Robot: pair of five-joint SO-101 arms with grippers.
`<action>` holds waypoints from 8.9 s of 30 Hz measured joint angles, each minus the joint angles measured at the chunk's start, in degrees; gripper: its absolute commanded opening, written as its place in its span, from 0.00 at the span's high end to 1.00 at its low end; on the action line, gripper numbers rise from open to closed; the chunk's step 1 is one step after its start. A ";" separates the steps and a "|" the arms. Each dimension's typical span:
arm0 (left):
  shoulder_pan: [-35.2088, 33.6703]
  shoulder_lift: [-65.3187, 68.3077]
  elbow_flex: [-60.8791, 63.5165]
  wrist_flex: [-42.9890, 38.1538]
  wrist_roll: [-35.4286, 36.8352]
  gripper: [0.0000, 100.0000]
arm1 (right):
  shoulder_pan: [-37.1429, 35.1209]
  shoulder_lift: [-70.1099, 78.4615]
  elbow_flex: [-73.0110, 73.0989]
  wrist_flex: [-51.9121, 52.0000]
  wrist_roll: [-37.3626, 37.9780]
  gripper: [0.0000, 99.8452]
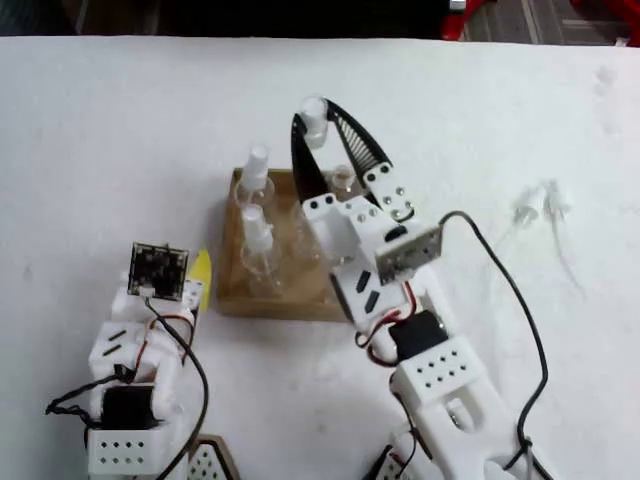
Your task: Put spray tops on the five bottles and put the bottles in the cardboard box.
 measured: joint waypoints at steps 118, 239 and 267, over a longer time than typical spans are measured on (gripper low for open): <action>0.00 0.00 0.00 0.00 0.00 0.83 | 1.05 -1.58 1.58 34.46 -17.67 0.84; 0.00 0.00 0.00 0.00 0.00 0.83 | 49.93 112.35 -123.08 98.99 -9.76 0.96; 0.00 0.00 0.00 0.00 0.00 0.83 | 46.24 109.80 -139.25 108.57 -9.49 0.98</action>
